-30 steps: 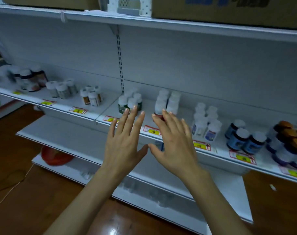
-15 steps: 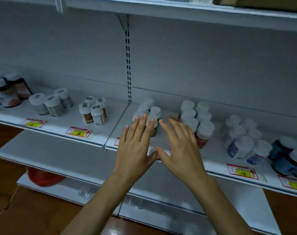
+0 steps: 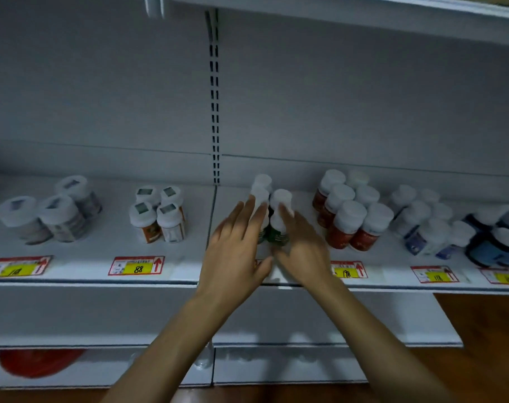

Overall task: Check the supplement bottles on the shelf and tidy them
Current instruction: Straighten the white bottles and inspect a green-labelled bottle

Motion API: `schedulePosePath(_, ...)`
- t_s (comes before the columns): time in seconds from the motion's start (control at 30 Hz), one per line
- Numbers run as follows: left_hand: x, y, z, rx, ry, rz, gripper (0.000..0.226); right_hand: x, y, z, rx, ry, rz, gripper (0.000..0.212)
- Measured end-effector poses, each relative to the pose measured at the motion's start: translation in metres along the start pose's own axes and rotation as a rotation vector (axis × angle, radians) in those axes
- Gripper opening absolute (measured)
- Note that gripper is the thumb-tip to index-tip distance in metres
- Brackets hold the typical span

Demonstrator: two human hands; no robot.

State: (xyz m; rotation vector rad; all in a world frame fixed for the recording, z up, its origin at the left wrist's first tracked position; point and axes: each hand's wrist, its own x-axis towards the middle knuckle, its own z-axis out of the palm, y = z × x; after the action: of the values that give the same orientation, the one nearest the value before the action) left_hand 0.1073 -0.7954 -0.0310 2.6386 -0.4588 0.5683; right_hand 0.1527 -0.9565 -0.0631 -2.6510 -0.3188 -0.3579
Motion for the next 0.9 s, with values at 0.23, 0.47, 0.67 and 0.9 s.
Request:
schedulePosePath(0.23,-0.008,0.0,0.012,-0.205,0.028,-0.006,0.069,-0.01,-0.01,0.007,0.318,0.151,0.246,0.051)
schedulePosePath(0.47,-0.025,0.031,-0.01,-0.907,0.034,-0.263,0.064,-0.039,-0.052,-0.086,1.117,0.229,0.325,0.037)
schedulePosePath(0.67,-0.037,0.062,-0.026,-1.32,0.153,-0.501,0.041,-0.062,-0.073,-0.1,1.095,0.104,0.291,0.053)
schedulePosePath(0.9,-0.033,0.069,-0.053,-1.847,-0.221,-0.879,0.052,-0.062,-0.069,-0.104,1.262,0.05,0.413,0.035)
